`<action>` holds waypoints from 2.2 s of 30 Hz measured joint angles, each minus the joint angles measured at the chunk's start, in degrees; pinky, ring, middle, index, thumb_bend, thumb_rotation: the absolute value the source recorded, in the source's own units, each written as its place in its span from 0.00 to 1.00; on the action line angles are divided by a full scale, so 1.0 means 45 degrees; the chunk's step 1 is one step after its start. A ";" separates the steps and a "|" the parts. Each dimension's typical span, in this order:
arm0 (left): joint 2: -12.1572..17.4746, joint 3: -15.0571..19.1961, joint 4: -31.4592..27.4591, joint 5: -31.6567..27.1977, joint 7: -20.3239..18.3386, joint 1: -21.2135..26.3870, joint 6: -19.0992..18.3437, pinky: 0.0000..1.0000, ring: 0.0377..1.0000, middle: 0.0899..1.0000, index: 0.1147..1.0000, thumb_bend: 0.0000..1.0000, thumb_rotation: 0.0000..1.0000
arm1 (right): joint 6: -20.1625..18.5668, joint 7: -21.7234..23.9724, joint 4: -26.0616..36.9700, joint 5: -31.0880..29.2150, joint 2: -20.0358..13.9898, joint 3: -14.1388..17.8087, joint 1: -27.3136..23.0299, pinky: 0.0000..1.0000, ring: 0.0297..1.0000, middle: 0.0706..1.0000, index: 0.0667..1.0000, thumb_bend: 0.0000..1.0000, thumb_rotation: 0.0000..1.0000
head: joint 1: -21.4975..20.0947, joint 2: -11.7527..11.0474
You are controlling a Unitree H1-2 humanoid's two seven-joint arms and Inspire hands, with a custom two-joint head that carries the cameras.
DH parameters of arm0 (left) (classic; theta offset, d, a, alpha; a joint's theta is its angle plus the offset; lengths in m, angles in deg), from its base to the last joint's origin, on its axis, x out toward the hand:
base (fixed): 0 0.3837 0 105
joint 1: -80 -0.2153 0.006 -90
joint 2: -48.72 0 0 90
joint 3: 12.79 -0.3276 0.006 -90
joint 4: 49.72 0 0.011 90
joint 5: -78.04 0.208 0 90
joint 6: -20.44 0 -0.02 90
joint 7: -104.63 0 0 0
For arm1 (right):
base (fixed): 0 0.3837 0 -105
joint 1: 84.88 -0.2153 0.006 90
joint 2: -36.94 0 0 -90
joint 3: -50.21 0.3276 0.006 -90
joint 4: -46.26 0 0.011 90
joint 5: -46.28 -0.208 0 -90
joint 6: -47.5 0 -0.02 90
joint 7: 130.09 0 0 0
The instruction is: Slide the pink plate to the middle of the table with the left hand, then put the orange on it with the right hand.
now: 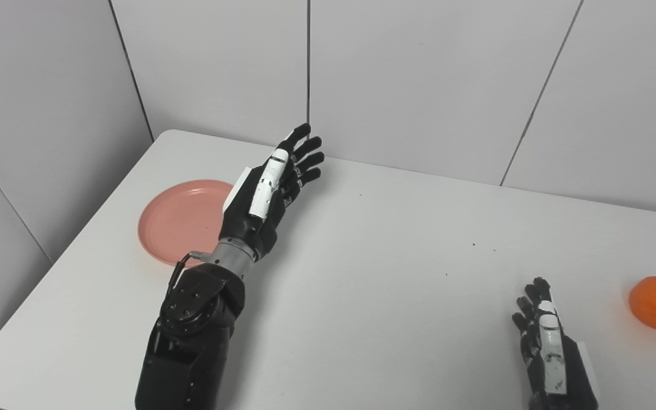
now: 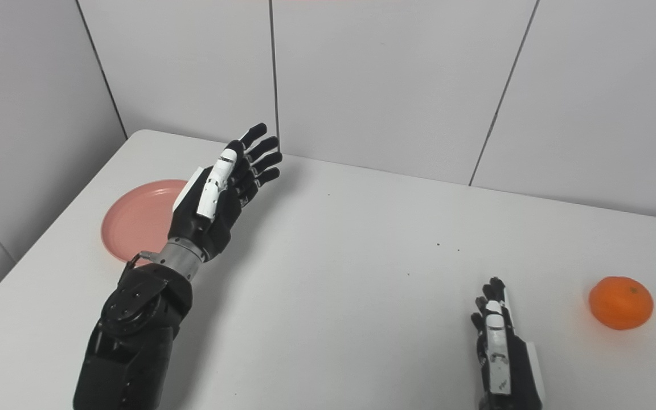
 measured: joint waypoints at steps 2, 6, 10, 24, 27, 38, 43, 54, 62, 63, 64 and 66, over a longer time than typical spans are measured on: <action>0.0227 0.0213 0.0155 -0.0076 0.0035 0.0153 0.0001 0.90 0.89 0.90 0.89 0.36 1.00 | 0.0000 0.0000 -0.0008 -0.0033 0.0001 0.0009 -0.0004 1.00 1.00 1.00 1.00 0.18 1.00 | 0.0020 -0.0020; 0.0763 0.0844 0.0627 -0.0459 0.0032 0.0454 0.0023 0.88 0.88 0.89 0.88 0.40 1.00 | 0.0000 0.0000 -0.0025 -0.0053 0.0000 0.0017 -0.0015 1.00 1.00 1.00 1.00 0.17 1.00 | 0.0079 -0.0040; 0.1392 0.1470 0.1170 -0.0837 0.0013 0.0572 0.0069 0.87 0.88 0.88 0.88 0.38 1.00 | 0.0001 0.0000 -0.0049 -0.0088 -0.0007 0.0014 -0.0023 1.00 1.00 1.00 1.00 0.17 1.00 | 0.0079 -0.0059; 0.2595 0.2806 0.1971 -0.1526 0.0382 0.1632 0.0060 0.86 0.87 0.87 0.85 0.33 1.00 | 0.0005 0.0002 -0.0079 -0.0128 -0.0064 0.0056 -0.0045 1.00 1.00 1.00 1.00 0.17 1.00 | 0.0273 0.0038; 0.2796 0.2980 0.2479 -0.1770 0.0355 0.1740 0.0060 0.87 0.87 0.87 0.84 0.34 1.00 | 0.0006 0.0010 -0.0082 -0.0154 -0.0084 0.0060 -0.0050 1.00 1.00 1.00 1.00 0.17 1.00 | 0.0312 0.0038; 0.3799 0.3917 0.4042 -0.2489 0.0377 0.2381 -0.0036 0.88 0.88 0.86 0.86 0.33 1.00 | 0.0005 0.0020 -0.0086 -0.0159 -0.0166 0.0104 -0.0056 1.00 1.00 1.00 1.00 0.16 1.00 | 0.0429 -0.0098; 0.3941 0.4396 0.4816 -0.3007 0.0412 0.2448 -0.0036 0.89 0.88 0.87 0.87 0.32 1.00 | 0.0005 0.0021 -0.0086 -0.0171 -0.0178 0.0133 -0.0061 1.00 1.00 1.00 1.00 0.15 1.00 | 0.0528 -0.0118; 0.4450 0.5025 0.6221 -0.3452 0.0431 0.2498 -0.0030 0.89 0.87 0.87 0.85 0.32 1.00 | 0.0005 0.0023 -0.0098 -0.0287 -0.0197 0.0184 -0.0076 1.00 1.00 1.00 1.00 0.15 1.00 | 0.0547 -0.0118; 0.4434 0.5104 0.6733 -0.3619 0.0429 0.2410 -0.0021 0.90 0.89 0.89 0.89 0.29 1.00 | 0.0005 0.0023 -0.0104 -0.0288 -0.0202 0.0193 -0.0081 1.00 1.00 1.00 1.00 0.15 1.00 | 0.0567 -0.0098; 0.4429 0.5119 0.6768 -0.3667 0.0429 0.2395 -0.0021 0.90 0.89 0.89 0.89 0.29 1.00 | 0.0005 0.0023 -0.0104 -0.0288 -0.0204 0.0192 -0.0081 1.00 1.00 1.00 1.00 0.15 1.00 | 0.0586 -0.0098; 0.4421 0.5165 0.6840 -0.3715 0.0429 0.2387 -0.0019 0.91 0.89 0.90 0.89 0.30 1.00 | 0.0005 0.0023 -0.0104 -0.0288 -0.0205 0.0192 -0.0081 1.00 1.00 1.00 1.00 0.16 1.00 | 0.0586 -0.0098; 0.4417 0.5253 0.7016 -0.3736 0.0431 0.2365 -0.0007 0.91 0.89 0.90 0.89 0.30 1.00 | 0.0005 0.0022 -0.0104 -0.0288 -0.0204 0.0195 -0.0080 1.00 1.00 1.00 1.00 0.15 1.00 | 0.0606 -0.0098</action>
